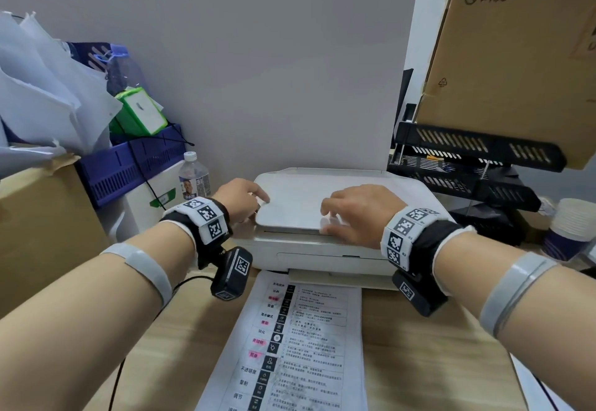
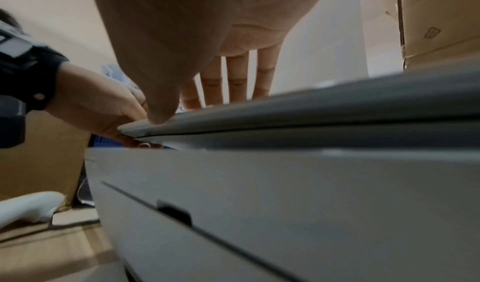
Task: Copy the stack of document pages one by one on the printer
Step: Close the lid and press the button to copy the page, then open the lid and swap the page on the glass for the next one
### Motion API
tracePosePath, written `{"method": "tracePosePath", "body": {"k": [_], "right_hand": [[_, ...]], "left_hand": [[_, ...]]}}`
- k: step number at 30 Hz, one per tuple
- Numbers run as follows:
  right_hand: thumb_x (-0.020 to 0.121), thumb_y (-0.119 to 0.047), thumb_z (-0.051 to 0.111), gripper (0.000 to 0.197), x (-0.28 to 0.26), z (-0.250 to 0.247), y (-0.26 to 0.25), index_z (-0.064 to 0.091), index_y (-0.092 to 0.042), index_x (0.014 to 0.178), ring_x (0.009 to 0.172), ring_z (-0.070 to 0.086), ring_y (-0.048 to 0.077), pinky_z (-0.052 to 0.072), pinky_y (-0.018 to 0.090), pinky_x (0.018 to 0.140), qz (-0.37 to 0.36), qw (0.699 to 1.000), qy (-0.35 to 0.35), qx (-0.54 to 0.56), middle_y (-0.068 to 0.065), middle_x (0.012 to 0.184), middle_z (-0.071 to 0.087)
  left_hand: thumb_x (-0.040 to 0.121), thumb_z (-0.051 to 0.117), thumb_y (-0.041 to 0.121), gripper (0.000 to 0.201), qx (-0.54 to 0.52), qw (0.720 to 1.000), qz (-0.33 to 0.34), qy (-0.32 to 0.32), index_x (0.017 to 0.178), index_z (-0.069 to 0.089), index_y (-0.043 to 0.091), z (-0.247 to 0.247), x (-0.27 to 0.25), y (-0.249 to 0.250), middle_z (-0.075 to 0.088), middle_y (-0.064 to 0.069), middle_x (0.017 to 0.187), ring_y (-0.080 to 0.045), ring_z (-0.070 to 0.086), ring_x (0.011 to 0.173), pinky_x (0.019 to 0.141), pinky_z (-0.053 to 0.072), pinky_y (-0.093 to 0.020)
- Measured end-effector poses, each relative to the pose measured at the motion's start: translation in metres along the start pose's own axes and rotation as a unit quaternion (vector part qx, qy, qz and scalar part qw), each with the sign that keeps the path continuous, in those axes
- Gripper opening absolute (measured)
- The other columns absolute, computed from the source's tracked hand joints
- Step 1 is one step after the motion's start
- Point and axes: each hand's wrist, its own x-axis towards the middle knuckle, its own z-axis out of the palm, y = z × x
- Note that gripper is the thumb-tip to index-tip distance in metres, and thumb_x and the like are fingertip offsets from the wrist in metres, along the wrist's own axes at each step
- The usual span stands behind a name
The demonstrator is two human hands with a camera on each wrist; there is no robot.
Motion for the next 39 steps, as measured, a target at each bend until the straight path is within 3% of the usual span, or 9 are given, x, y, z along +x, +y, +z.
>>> {"method": "tracePosePath", "body": {"k": [3,6,11,14,19,24,30,35,39], "right_hand": [[0.095,-0.056,0.045,0.033,0.004,-0.012,0.009,0.060,-0.031,0.110,0.089,0.060,0.012,0.050,0.032,0.074,0.020,0.998,0.045,0.027,-0.014,0.099,0.064],[0.094,-0.052,0.052,0.029,0.017,-0.027,0.022,0.061,-0.027,0.106,0.085,0.060,0.016,0.049,0.032,0.071,0.059,0.990,0.114,0.059,-0.012,0.096,0.063],[0.084,-0.038,0.066,0.048,0.046,-0.053,0.037,0.051,-0.018,0.125,0.112,0.048,0.028,0.041,0.046,0.092,0.192,0.938,0.283,0.048,0.007,0.121,0.050],[0.081,-0.030,0.064,0.048,0.047,-0.059,0.036,0.048,-0.018,0.123,0.115,0.043,0.028,0.035,0.045,0.095,0.240,0.915,0.318,0.054,0.007,0.123,0.045],[0.083,-0.027,0.064,0.051,0.037,-0.031,0.038,0.045,-0.020,0.129,0.122,0.040,0.026,0.035,0.044,0.097,0.276,0.941,0.169,0.101,0.004,0.129,0.042],[0.089,-0.041,0.060,0.053,0.018,-0.004,0.045,0.039,-0.026,0.136,0.129,0.040,0.023,0.039,0.040,0.101,0.288,0.949,-0.027,0.127,0.001,0.135,0.040],[0.089,-0.057,0.055,0.069,-0.002,0.018,0.049,0.034,-0.026,0.147,0.132,0.042,0.029,0.038,0.046,0.108,0.313,0.926,-0.156,0.143,0.008,0.148,0.038],[0.089,-0.072,0.039,0.076,-0.026,0.020,0.044,0.036,-0.022,0.146,0.132,0.044,0.030,0.037,0.047,0.107,0.304,0.911,-0.251,0.121,0.010,0.147,0.042],[0.087,-0.079,0.028,0.082,-0.045,0.009,0.032,0.030,-0.028,0.150,0.143,0.031,0.028,0.030,0.053,0.112,0.287,0.914,-0.273,0.091,0.006,0.156,0.031]], "left_hand": [[0.093,0.031,-0.013,0.044,-0.205,0.978,-0.042,-0.003,0.098,0.071,0.005,-0.005,0.003,0.009,0.063,-0.020,0.080,-0.018,0.063,0.049,0.045,0.050,-0.021],[0.093,0.029,-0.018,0.038,-0.356,0.933,-0.042,0.021,0.097,0.066,-0.008,-0.015,0.012,0.024,0.058,-0.022,0.078,-0.020,0.059,0.052,0.051,0.055,-0.023],[0.092,0.028,-0.016,0.034,-0.465,0.880,-0.026,0.091,0.098,0.058,-0.001,-0.029,0.046,0.053,0.056,-0.016,0.071,-0.016,0.060,0.046,0.047,0.056,-0.023],[0.092,0.029,-0.016,0.033,-0.484,0.868,0.000,0.116,0.101,0.058,-0.002,-0.030,0.066,0.070,0.056,-0.013,0.073,-0.017,0.060,0.052,0.050,0.055,-0.022],[0.086,0.035,-0.014,0.049,-0.447,0.886,0.019,0.118,0.128,0.054,0.003,-0.026,0.094,0.087,0.062,-0.009,0.096,-0.019,0.063,0.078,0.065,0.055,-0.029],[0.092,0.041,-0.011,0.068,-0.413,0.908,0.000,0.065,0.151,0.031,0.021,-0.018,0.105,0.093,0.056,-0.010,0.117,-0.023,0.058,0.102,0.084,0.053,-0.038],[0.090,0.041,-0.011,0.080,-0.389,0.921,-0.018,0.014,0.155,0.020,0.030,-0.016,0.107,0.091,0.044,-0.012,0.140,-0.029,0.050,0.123,0.077,0.054,-0.038],[0.091,0.039,-0.012,0.079,-0.375,0.927,-0.004,-0.016,0.156,0.019,0.028,-0.016,0.099,0.091,0.049,-0.004,0.120,-0.024,0.050,0.112,0.090,0.052,-0.041],[0.090,0.041,-0.011,0.079,-0.341,0.939,0.002,-0.043,0.156,0.019,0.025,-0.021,0.085,0.089,0.041,-0.003,0.133,-0.027,0.050,0.122,0.094,0.053,-0.044]]}}
